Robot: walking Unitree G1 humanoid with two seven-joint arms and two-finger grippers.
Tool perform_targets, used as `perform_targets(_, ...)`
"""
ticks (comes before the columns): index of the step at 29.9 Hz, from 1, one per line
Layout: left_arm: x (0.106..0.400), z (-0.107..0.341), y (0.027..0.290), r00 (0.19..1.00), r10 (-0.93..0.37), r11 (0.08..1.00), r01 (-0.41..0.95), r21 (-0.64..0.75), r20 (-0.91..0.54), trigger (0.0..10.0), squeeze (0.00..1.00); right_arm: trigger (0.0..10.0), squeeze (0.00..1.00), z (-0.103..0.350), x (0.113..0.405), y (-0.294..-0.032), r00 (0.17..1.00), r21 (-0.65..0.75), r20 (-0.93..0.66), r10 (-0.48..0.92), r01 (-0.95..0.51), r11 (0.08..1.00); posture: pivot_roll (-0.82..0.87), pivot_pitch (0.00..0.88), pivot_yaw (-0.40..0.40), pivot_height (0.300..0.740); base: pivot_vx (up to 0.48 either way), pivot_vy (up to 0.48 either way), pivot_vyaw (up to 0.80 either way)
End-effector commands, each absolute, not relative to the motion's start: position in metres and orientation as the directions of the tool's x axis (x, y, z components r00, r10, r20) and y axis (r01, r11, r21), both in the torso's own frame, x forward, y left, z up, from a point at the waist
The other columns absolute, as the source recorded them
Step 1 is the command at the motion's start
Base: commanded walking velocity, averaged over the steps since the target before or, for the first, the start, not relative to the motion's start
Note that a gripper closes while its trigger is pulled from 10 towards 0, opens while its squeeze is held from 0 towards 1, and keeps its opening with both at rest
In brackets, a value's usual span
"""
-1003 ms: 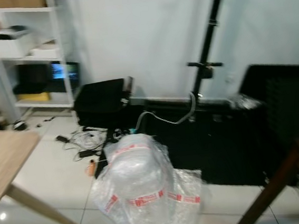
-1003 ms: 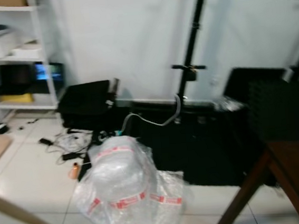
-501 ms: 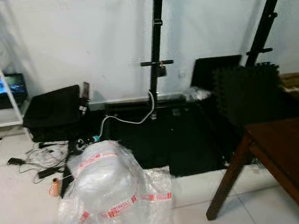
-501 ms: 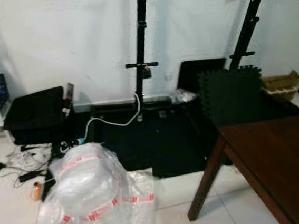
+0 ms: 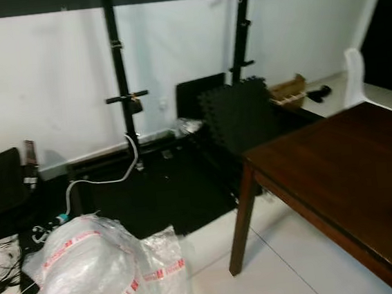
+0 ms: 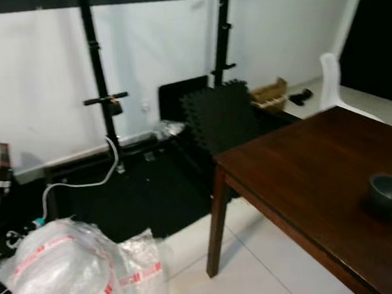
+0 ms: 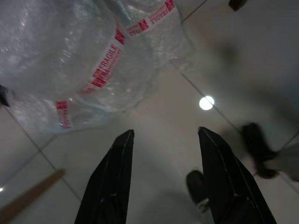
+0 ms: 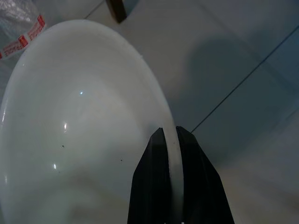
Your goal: Setting the table
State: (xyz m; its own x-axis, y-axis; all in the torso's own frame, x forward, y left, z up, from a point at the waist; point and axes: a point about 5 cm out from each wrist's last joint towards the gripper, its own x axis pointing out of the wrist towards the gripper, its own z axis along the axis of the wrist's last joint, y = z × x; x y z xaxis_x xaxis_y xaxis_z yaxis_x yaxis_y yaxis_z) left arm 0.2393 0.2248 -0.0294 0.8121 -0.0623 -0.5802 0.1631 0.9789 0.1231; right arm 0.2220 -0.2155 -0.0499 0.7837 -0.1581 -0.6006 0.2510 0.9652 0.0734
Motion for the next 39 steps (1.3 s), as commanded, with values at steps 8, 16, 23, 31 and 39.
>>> perform_targets(8,0.234,-0.035,0.220,0.805,-0.067,0.986,0.145,0.087,-0.590,10.0,0.00,10.0,0.00,-0.054,0.214,-0.223,0.770,0.050,-0.615,-0.170,0.254,0.966,0.03,0.109,0.078,0.740,0.000,0.000,-0.80)
perform_targets(16,0.234,-0.035,0.218,0.807,-0.076,0.986,0.146,0.074,-0.585,10.0,0.00,10.0,0.00,-0.052,0.214,-0.228,0.773,0.050,-0.605,-0.191,0.277,0.960,0.03,0.113,0.076,0.740,0.000,0.000,-0.80)
perform_targets(23,0.238,-0.032,0.218,0.819,-0.077,0.989,0.137,0.063,-0.568,10.0,0.00,10.0,0.00,-0.051,0.215,-0.227,0.778,0.056,-0.599,-0.188,0.274,0.960,0.03,0.115,0.074,0.740,0.000,0.000,-0.80)
perform_targets(31,0.244,-0.027,0.216,0.836,-0.084,0.989,0.137,0.059,-0.542,10.0,0.00,10.0,0.00,-0.049,0.217,-0.227,0.786,0.061,-0.589,-0.188,0.275,0.959,0.03,0.116,0.074,0.740,0.000,0.000,-0.80)
perform_targets(39,0.260,-0.001,0.219,0.902,-0.100,0.987,0.142,0.069,-0.419,10.0,0.00,10.0,0.00,-0.020,0.242,-0.221,0.899,0.088,-0.409,-0.158,0.211,0.973,0.02,0.121,0.078,0.740,0.000,0.000,-0.80)
